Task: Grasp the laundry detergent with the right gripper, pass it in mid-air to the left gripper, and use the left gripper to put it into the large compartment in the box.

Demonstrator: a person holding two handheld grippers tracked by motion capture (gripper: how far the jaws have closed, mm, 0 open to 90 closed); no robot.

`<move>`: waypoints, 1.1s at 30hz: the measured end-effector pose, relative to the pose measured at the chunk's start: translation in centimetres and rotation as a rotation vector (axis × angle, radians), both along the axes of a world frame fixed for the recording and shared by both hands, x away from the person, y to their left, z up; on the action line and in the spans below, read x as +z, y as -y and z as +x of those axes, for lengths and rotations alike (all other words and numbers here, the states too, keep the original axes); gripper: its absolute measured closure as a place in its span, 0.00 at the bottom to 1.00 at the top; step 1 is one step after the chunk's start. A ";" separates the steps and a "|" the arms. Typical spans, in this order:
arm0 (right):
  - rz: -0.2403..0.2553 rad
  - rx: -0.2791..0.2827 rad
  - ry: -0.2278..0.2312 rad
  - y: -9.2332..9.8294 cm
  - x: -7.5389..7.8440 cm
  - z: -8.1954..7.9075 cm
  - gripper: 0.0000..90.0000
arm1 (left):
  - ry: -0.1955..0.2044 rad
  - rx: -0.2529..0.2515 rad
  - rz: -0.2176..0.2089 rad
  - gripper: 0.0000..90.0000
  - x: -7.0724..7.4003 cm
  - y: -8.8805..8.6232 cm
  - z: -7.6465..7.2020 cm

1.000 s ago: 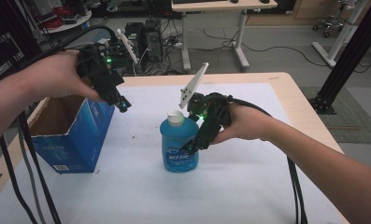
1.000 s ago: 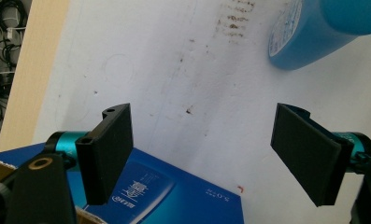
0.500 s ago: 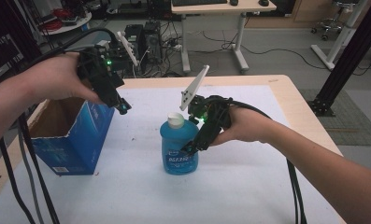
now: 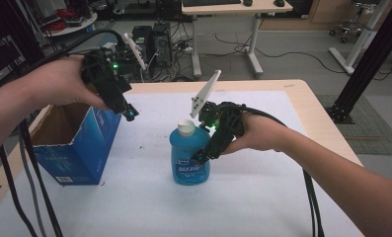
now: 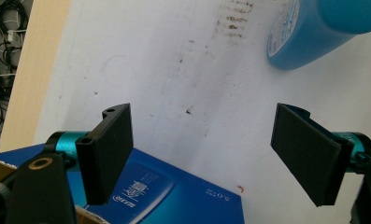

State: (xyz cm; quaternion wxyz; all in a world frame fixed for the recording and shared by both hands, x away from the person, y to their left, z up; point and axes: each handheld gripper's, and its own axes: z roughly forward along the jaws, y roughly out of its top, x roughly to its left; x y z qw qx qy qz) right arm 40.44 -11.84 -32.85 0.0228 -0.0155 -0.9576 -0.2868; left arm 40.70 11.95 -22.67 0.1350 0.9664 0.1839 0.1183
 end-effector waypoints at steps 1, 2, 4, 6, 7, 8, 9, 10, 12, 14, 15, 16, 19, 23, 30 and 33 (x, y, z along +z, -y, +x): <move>-0.002 -0.003 0.001 0.0 0.0 0.0 0.35 | 0.001 -0.001 0.002 0.24 0.0 0.0 0.0; -0.004 -0.005 -0.001 0.0 0.0 0.0 0.35 | 0.000 -0.001 0.003 0.24 0.0 0.0 0.0; 0.000 0.000 -0.001 0.0 0.0 0.1 0.36 | 0.000 -0.002 0.002 0.24 0.0 0.0 0.0; 0.001 0.003 -0.002 0.0 -0.1 0.1 0.36 | -0.001 -0.004 0.003 0.24 0.0 0.0 0.1; -0.003 0.000 -0.006 0.0 -0.1 0.1 0.36 | -0.002 -0.003 0.003 0.24 0.0 0.0 0.1; -0.002 0.002 -0.005 0.0 -0.1 0.1 0.36 | -0.001 -0.001 0.000 0.24 -0.1 0.1 0.1; 0.002 0.006 -0.002 -0.1 -0.1 0.1 0.36 | -0.003 -0.002 0.001 0.24 -0.1 0.1 0.1; 0.001 0.006 -0.003 -0.1 -0.1 0.1 0.37 | -0.003 -0.001 -0.001 0.24 -0.1 0.1 0.1; -0.003 0.007 -0.009 -0.1 -0.2 0.1 0.38 | -0.004 -0.006 0.005 0.24 0.0 0.1 0.1; -0.004 0.016 -0.005 -0.2 -0.3 0.1 0.40 | -0.004 -0.002 -0.002 0.24 -0.1 0.1 0.1; -0.007 0.015 -0.007 -0.3 -0.3 0.0 0.40 | -0.004 -0.003 -0.001 0.24 -0.1 0.0 0.1; -0.005 0.019 -0.009 -0.3 -0.4 0.0 0.42 | -0.004 -0.005 0.003 0.24 0.0 0.0 0.1; -0.007 0.022 -0.015 -0.4 -0.5 -0.1 0.45 | -0.004 -0.001 0.002 0.24 0.0 0.0 0.1; -0.008 0.024 -0.011 -0.4 -0.6 -0.1 0.46 | -0.005 -0.005 0.004 0.24 0.0 -0.1 0.1; 0.000 0.024 -0.004 -0.3 -0.6 -0.2 0.49 | -0.005 -0.006 0.003 0.24 0.1 -0.1 0.0; 0.002 0.019 -0.007 -0.2 -0.6 -0.1 0.49 | -0.004 -0.007 -0.002 0.24 0.1 -0.1 -0.1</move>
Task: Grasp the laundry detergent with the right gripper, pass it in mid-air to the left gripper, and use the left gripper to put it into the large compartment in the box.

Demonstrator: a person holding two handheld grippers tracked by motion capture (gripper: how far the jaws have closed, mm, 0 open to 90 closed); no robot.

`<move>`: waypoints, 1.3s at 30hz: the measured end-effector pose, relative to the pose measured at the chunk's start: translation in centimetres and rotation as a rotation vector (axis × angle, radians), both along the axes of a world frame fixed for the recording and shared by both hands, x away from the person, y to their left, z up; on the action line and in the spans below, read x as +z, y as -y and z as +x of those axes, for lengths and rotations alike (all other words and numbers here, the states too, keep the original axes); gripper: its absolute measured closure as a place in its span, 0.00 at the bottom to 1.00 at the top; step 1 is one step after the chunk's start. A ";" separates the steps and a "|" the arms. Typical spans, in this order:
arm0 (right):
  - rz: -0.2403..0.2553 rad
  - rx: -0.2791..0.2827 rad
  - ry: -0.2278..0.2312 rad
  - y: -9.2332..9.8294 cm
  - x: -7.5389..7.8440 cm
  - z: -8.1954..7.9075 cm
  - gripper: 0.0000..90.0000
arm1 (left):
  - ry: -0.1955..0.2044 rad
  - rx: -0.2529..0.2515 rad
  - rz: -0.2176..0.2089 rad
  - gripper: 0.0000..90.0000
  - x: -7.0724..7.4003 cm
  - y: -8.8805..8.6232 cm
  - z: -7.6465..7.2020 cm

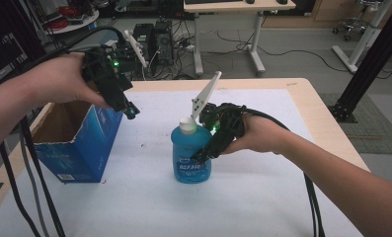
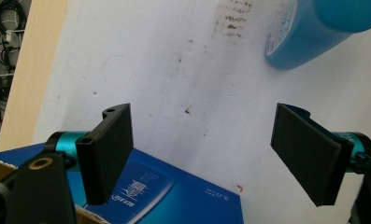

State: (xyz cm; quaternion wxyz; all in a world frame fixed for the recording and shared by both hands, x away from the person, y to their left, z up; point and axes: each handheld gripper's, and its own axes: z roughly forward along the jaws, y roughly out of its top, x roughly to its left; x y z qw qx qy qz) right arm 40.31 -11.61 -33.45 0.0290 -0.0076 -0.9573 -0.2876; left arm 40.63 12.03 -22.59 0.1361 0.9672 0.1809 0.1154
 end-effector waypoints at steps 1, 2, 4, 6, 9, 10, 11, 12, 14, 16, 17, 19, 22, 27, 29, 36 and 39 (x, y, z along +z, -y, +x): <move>0.001 -0.004 -0.002 0.0 0.0 0.0 0.50 | -0.002 -0.002 0.000 0.24 0.0 0.0 0.0; 0.001 -0.004 -0.002 0.0 0.0 0.0 0.50 | -0.002 -0.002 0.000 0.24 0.0 0.0 0.0; 0.005 -0.007 -0.002 0.1 0.0 0.1 0.50 | -0.002 -0.007 0.001 0.24 0.1 0.0 -0.2; 0.003 -0.005 -0.004 0.1 0.0 0.2 0.50 | -0.005 -0.011 0.001 0.24 0.2 0.0 -0.2; -0.007 -0.011 -0.010 0.4 0.3 0.3 0.50 | -0.017 -0.037 -0.004 0.24 0.6 0.0 -0.3; -0.008 -0.012 -0.013 0.5 0.6 0.4 0.51 | -0.022 -0.049 -0.013 0.24 0.8 0.2 -0.4; -0.003 -0.015 -0.015 0.7 1.0 0.4 0.51 | -0.024 -0.061 -0.013 0.24 0.9 0.2 -0.4; -0.003 -0.015 -0.015 0.7 1.0 0.4 0.51 | -0.024 -0.061 -0.013 0.24 0.9 0.2 -0.4; 0.009 -0.018 -0.022 0.9 1.6 0.5 0.51 | -0.039 -0.081 -0.021 0.24 1.2 0.5 -0.5; 0.015 -0.019 -0.018 1.1 2.4 0.7 0.51 | -0.045 -0.108 -0.029 0.24 1.6 0.9 -0.6; 0.016 -0.018 -0.019 1.1 2.8 0.7 0.51 | -0.046 -0.120 -0.029 0.24 1.8 1.0 -0.6; 0.017 -0.012 -0.018 1.1 3.5 0.9 0.51 | -0.054 -0.142 -0.041 0.24 2.5 1.4 -0.7; 0.019 -0.014 -0.015 1.0 4.7 1.2 0.51 | -0.057 -0.176 -0.059 0.24 3.6 2.0 -0.8; 0.022 0.001 0.003 0.6 6.7 1.5 0.51 | -0.063 -0.214 -0.074 0.24 5.0 3.0 -0.9; 0.027 0.005 0.002 0.4 7.4 1.6 0.51 | -0.064 -0.226 -0.083 0.24 5.5 3.5 -0.9; 0.030 0.024 0.009 -0.3 9.0 1.5 0.51 | -0.090 -0.274 -0.096 0.24 5.9 5.3 -0.9; 0.029 0.029 0.016 -0.6 9.4 1.5 0.51 | -0.097 -0.287 -0.111 0.24 5.8 5.8 -1.0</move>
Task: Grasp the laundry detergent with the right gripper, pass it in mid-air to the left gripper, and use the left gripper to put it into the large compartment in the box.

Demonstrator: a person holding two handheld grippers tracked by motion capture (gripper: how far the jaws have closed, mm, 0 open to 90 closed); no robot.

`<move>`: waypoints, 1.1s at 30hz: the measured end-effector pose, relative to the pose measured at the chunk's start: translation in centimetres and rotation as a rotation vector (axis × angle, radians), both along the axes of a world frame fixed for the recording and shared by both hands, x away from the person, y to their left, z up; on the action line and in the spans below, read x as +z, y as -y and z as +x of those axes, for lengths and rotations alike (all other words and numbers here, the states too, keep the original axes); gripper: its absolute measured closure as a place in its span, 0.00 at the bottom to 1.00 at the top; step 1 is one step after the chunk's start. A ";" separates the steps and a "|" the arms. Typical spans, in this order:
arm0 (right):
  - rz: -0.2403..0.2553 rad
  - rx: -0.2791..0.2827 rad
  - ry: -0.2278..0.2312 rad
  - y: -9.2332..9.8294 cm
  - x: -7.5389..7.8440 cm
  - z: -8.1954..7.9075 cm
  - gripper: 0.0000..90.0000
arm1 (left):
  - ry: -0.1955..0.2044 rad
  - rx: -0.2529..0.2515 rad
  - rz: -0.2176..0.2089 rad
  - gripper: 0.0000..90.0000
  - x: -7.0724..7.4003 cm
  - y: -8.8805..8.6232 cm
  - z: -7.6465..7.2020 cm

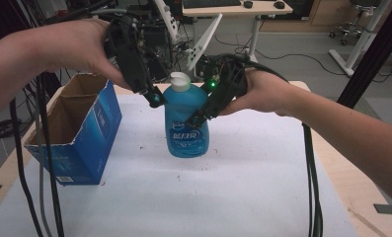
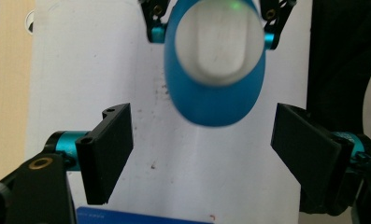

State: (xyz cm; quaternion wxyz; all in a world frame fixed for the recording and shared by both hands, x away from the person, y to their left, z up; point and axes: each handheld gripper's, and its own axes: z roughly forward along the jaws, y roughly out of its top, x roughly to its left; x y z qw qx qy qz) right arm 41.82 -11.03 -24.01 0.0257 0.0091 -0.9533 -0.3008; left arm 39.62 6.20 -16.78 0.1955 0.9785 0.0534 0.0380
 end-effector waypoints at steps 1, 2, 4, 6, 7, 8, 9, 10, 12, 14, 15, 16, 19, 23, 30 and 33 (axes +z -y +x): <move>0.001 0.001 0.000 0.0 0.1 0.0 0.51 | 0.000 -0.005 -0.003 0.24 0.0 0.1 0.0; 0.000 0.001 0.000 -0.1 0.2 0.1 0.51 | -0.006 -0.005 -0.016 0.24 0.0 0.3 0.0; 0.003 -0.002 0.000 -0.1 0.4 0.1 0.51 | -0.004 -0.003 -0.028 0.24 0.1 0.5 0.0; 0.004 -0.003 -0.003 -0.2 0.5 0.2 0.51 | -0.011 0.004 -0.044 0.24 0.0 0.7 0.2; 0.006 -0.002 -0.004 -0.2 0.5 0.2 0.51 | -0.011 0.003 -0.047 0.24 0.0 0.8 0.2; 0.006 -0.003 -0.004 -0.2 0.5 0.2 0.51 | -0.011 0.004 -0.052 0.24 0.0 0.9 0.2; 0.005 -0.003 -0.004 -0.2 0.6 0.2 0.51 | -0.012 0.004 -0.053 0.24 0.0 1.1 0.2; 0.005 -0.003 -0.004 -0.2 0.6 0.2 0.51 | -0.012 0.004 -0.053 0.24 0.0 1.1 0.2; 0.002 -0.002 -0.004 -0.2 0.6 0.2 0.51 | -0.014 -0.004 -0.047 0.24 -0.2 1.3 0.3; 0.001 0.000 -0.003 -0.2 0.6 0.3 0.51 | -0.023 -0.004 -0.042 0.24 -0.5 1.6 0.4; -0.001 -0.001 -0.004 -0.1 0.7 0.3 0.51 | -0.023 -0.003 -0.040 0.24 -0.5 1.6 0.4; -0.004 -0.001 -0.006 -0.1 0.7 0.3 0.51 | -0.022 -0.001 -0.037 0.24 -0.6 1.7 0.4; -0.004 -0.003 -0.007 -0.1 0.9 0.3 0.51 | -0.016 -0.002 -0.037 0.24 -0.8 2.0 0.4; 0.000 -0.001 0.000 -0.1 1.0 0.3 0.51 | -0.013 0.001 -0.040 0.24 -1.0 2.3 0.4; -0.004 0.003 -0.003 -0.1 1.0 0.3 0.51 | -0.013 0.006 -0.034 0.24 -1.1 2.4 0.4; -0.007 0.002 0.001 -0.1 0.9 0.3 0.51 | -0.014 0.006 -0.037 0.25 -1.0 2.5 0.3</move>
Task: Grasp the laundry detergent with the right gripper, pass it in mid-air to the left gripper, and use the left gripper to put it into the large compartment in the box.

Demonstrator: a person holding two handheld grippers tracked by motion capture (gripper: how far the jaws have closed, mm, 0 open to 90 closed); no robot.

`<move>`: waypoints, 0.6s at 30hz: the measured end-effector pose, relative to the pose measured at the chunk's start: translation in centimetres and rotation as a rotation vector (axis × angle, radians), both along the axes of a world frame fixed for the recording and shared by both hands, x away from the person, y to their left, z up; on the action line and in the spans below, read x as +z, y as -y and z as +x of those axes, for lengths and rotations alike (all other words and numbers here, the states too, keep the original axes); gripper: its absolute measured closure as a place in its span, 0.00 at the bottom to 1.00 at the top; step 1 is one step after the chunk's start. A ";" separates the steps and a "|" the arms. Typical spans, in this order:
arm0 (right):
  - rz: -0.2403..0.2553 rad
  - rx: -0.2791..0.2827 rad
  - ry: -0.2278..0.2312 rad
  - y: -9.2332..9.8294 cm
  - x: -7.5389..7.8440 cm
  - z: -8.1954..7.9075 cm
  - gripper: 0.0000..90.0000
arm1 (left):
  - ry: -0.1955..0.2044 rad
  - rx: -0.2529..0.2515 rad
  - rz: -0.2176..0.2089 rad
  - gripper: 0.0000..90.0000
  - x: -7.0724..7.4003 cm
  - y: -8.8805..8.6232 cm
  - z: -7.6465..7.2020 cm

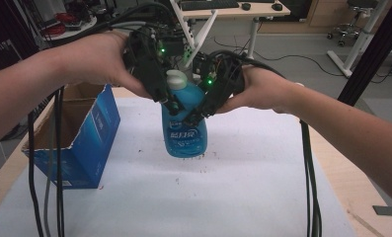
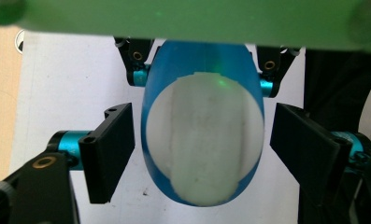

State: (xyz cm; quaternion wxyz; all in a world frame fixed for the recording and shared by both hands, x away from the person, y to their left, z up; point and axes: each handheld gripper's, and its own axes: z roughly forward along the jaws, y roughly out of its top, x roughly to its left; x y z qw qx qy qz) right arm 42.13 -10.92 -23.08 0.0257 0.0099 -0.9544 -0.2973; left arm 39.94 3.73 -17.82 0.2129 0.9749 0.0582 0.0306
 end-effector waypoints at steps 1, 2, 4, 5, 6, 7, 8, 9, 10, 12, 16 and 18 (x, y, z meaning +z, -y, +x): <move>0.001 0.001 0.001 0.0 0.0 0.0 0.51 | 0.004 -0.003 0.004 0.25 0.0 0.0 0.0; 0.001 0.000 -0.002 0.0 0.0 0.0 0.51 | 0.005 -0.003 0.004 0.26 0.0 0.0 0.0; 0.004 -0.002 -0.005 0.0 0.0 0.0 0.51 | 0.006 -0.003 0.001 0.27 0.0 0.0 0.0; 0.004 -0.002 -0.005 0.0 0.0 0.0 0.51 | 0.006 -0.002 0.000 0.27 0.0 0.0 0.0; 0.004 -0.004 -0.006 0.0 0.0 0.0 0.51 | 0.002 -0.002 -0.001 0.27 0.0 0.0 0.0; 0.003 -0.004 -0.006 0.0 0.0 0.0 0.51 | 0.003 -0.003 -0.001 0.29 0.1 0.0 0.0; 0.004 -0.001 -0.002 0.0 0.0 0.1 0.51 | -0.004 0.002 -0.008 0.30 0.1 -0.1 0.0; 0.001 0.000 -0.002 0.0 0.0 0.1 0.51 | -0.004 0.002 -0.010 0.30 0.1 -0.1 0.0; 0.001 0.001 -0.001 0.0 -0.1 0.1 0.51 | -0.001 0.001 -0.008 0.30 0.1 -0.1 0.0; -0.001 0.001 -0.003 0.0 -0.1 0.1 0.51 | -0.001 0.002 -0.005 0.30 0.1 -0.1 0.0; -0.001 0.000 0.001 -0.1 -0.1 0.1 0.51 | 0.000 0.007 -0.007 0.32 0.1 -0.2 0.0; 0.004 -0.013 -0.007 -0.1 -0.1 0.0 0.51 | 0.002 0.006 -0.010 0.32 0.1 -0.2 0.0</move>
